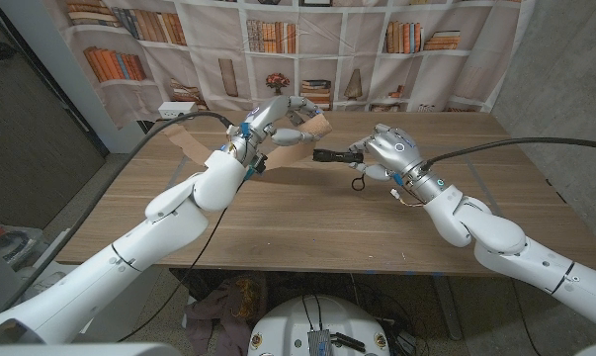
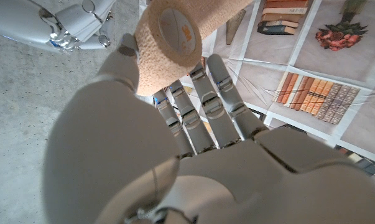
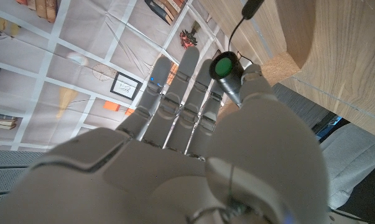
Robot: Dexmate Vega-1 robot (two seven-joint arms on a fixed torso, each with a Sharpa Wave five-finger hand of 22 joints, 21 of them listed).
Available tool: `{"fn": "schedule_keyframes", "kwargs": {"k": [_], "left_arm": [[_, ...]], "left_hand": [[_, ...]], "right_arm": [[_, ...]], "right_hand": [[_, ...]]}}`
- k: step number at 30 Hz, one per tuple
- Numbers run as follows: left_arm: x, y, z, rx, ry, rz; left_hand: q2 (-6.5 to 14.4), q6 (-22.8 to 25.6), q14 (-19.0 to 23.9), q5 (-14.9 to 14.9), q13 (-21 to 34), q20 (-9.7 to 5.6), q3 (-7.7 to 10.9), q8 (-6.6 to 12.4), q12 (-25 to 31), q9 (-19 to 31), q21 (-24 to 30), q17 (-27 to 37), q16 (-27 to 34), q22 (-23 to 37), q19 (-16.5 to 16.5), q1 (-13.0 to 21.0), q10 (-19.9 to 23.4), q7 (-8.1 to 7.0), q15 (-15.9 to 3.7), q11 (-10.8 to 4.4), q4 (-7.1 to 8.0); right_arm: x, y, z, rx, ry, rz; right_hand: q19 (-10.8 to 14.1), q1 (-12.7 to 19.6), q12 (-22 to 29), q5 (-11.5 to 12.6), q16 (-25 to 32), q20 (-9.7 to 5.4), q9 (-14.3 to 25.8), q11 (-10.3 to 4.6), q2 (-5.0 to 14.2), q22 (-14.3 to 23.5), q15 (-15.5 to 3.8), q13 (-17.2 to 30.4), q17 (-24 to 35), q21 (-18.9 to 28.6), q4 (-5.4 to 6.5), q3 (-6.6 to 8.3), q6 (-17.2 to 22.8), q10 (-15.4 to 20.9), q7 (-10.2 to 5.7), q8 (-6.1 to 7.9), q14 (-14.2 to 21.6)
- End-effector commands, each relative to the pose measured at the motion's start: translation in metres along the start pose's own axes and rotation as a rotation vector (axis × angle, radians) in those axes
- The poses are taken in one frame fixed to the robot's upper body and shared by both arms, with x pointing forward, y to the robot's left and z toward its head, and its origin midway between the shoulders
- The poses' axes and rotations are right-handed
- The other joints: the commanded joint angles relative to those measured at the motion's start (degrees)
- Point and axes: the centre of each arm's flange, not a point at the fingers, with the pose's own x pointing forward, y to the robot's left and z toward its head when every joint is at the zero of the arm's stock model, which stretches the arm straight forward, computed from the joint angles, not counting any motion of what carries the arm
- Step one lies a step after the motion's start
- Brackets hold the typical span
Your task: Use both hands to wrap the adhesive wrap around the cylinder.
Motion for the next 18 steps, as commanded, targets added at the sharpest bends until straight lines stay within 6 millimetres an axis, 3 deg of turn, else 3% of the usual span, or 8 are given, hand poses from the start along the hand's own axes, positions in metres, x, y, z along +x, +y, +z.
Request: {"fn": "schedule_keyframes", "kwargs": {"k": [1, 18], "left_arm": [[0.018, -0.012, 0.018, -0.022, -0.091, -0.045], [0.035, -0.024, 0.039, -0.051, -0.194, -0.077]], "left_hand": [[11.1, 7.0, 1.6, 0.2, 0.1, -4.32, 0.1, 0.34, 0.1, 2.7, 0.3, 0.3, 0.0, 0.0, -0.3, 11.2, 0.3, 7.05, -4.25, 0.07, 0.18], [11.1, 6.9, 1.5, 0.2, 0.2, -4.35, 0.04, 0.39, 0.0, 2.6, 0.7, 0.4, 0.0, -0.4, -0.5, 11.2, 0.3, 6.82, -4.25, 0.05, 0.2]], "right_arm": [[0.001, -0.003, 0.007, 0.025, -0.018, -0.02], [0.004, -0.005, 0.016, 0.043, -0.045, -0.036]], "right_hand": [[-0.3, 6.4, 0.4, 0.3, 0.0, -9.18, 0.3, -1.5, 6.95, -0.1, -4.79, 0.1, 0.1, 0.4, 0.42, 0.23, 2.1, 1.5, -1.68, 0.19, 0.0], [-0.4, 6.4, 0.3, 0.3, -0.1, -9.15, 0.4, -1.5, 6.98, -0.4, -4.78, 0.1, 0.2, 0.5, 0.49, 0.17, 2.2, 1.5, -1.68, 0.11, 0.0]]}}
